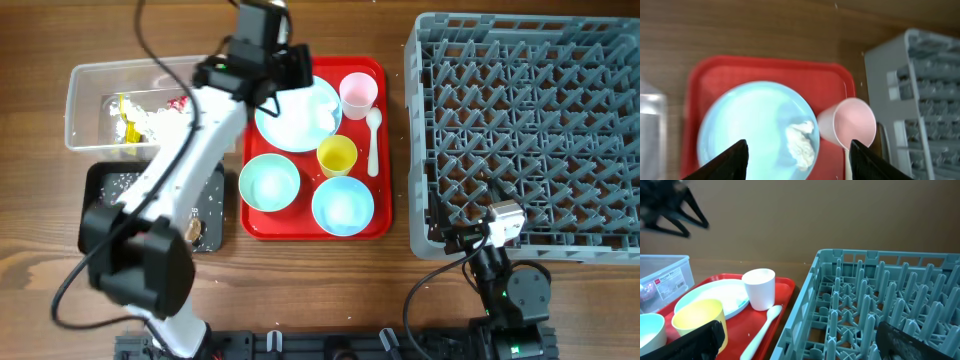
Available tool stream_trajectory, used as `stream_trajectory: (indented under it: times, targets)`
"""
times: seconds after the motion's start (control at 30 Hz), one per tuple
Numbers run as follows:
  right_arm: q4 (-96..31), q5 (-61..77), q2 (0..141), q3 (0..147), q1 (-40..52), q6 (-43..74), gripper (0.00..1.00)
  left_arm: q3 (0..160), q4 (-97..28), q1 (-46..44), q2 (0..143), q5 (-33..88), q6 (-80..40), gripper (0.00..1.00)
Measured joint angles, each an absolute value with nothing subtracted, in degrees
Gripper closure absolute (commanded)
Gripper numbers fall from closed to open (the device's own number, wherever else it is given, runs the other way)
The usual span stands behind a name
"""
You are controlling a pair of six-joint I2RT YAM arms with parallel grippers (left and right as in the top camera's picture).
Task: Sort waste into correct bins and load items into the dishwasher rack
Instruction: 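Reach the left gripper back to the plate and grasp the remaining tissue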
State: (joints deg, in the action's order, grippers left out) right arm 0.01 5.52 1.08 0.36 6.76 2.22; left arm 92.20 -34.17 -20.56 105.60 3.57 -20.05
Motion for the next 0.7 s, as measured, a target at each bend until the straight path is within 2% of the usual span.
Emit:
stream_trajectory:
  times: [0.43, 0.7]
  targets:
    - [0.01, 5.52, 1.08, 0.36, 6.76, 2.22, 0.0, 92.2, -30.59, -22.7, 120.73, 6.04, -20.08, 0.36]
    - [0.01, 5.52, 1.08, 0.36, 6.76, 2.24, 0.0, 92.2, -30.28, -24.29, 122.83, 6.13, -20.14, 0.35]
